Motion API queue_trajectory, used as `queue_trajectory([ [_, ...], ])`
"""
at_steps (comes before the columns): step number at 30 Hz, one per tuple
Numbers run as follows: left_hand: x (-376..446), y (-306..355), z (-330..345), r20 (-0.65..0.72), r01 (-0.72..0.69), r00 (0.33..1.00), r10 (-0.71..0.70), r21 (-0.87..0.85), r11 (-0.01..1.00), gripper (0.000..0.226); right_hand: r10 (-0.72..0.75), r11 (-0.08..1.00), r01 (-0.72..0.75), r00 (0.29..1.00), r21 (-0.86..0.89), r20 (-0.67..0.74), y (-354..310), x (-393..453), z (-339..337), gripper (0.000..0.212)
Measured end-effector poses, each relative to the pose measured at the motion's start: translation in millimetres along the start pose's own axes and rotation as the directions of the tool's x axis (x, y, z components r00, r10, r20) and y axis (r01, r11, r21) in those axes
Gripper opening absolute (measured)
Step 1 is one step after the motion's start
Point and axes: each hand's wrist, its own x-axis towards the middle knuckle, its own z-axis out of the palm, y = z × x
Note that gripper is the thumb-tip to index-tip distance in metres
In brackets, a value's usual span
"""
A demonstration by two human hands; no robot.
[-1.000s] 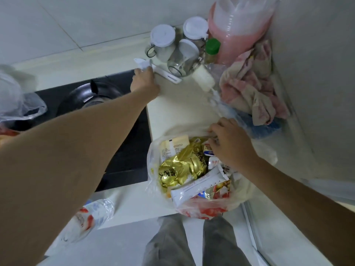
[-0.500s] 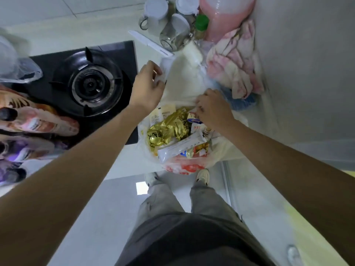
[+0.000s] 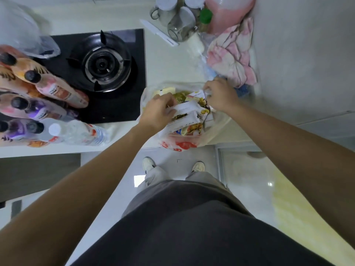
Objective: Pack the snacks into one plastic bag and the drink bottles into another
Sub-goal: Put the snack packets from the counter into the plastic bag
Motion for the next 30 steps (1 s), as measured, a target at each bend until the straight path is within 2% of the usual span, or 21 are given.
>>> queue_trajectory([
  [3,3.5,-1.0,0.2,-0.050,-0.019,0.998,0.024,0.101,0.995,0.026,0.058,0.998,-0.057,0.998,-0.010,0.037,5.5,-8.7,-2.0,0.044],
  [5,1.7,-4.0,-2.6,-0.136,-0.003,0.990,0.030,0.196,0.981,0.033,0.105,0.994,-0.105,0.993,0.002,0.055,9.0,-14.7,-4.0,0.049],
  [7,-2.9,-8.5,-7.9,-0.226,0.067,0.974,-0.006,0.265,0.962,0.040,0.176,0.984,-0.177,0.984,0.022,0.039,10.5,-22.1,-5.8,0.047],
  [10,-12.1,-20.7,-15.2,-0.287,0.234,0.945,-0.155,0.267,0.935,0.054,0.266,0.963,-0.266,0.964,0.035,0.008,11.6,-33.2,-5.4,0.034],
  [14,-21.9,-28.6,-20.5,-0.224,0.463,0.872,-0.434,0.092,0.882,0.071,0.363,0.931,-0.363,0.932,0.039,0.014,17.5,-43.6,-3.4,0.022],
  [16,-25.0,-32.8,-20.6,-0.157,0.531,0.837,-0.525,-0.001,0.847,0.068,0.399,0.916,-0.399,0.917,0.049,0.012,20.6,-46.6,-1.2,0.019],
  [21,-30.6,-39.1,-22.0,-0.078,0.557,0.820,-0.567,-0.118,0.822,0.042,0.442,0.871,-0.442,0.896,0.217,0.052,22.2,-54.7,2.8,0.028],
  [24,-30.6,-41.5,-23.3,-0.078,0.559,0.809,-0.582,-0.205,0.804,0.025,0.478,0.802,-0.480,0.873,0.355,0.099,19.6,-57.7,6.5,0.024],
  [25,-31.0,-41.2,-24.4,-0.083,0.560,0.800,-0.594,-0.252,0.789,0.022,0.481,0.771,-0.479,0.870,0.420,0.110,19.2,-58.8,9.3,0.031],
  [27,-32.4,-38.7,-28.5,-0.097,0.550,0.782,-0.616,-0.358,0.755,0.023,0.497,0.717,-0.466,0.863,0.519,0.090,19.0,-62.6,14.7,0.052],
  [28,-34.0,-37.0,-30.8,-0.101,0.535,0.778,-0.620,-0.412,0.738,0.026,0.498,0.704,-0.447,0.865,0.552,0.064,17.5,-66.0,16.1,0.056],
  [30,-37.1,-32.1,-36.8,-0.110,0.484,0.784,-0.611,-0.507,0.713,0.034,0.508,0.708,-0.400,0.861,0.582,-0.025,11.5,-73.8,14.7,0.050],
])
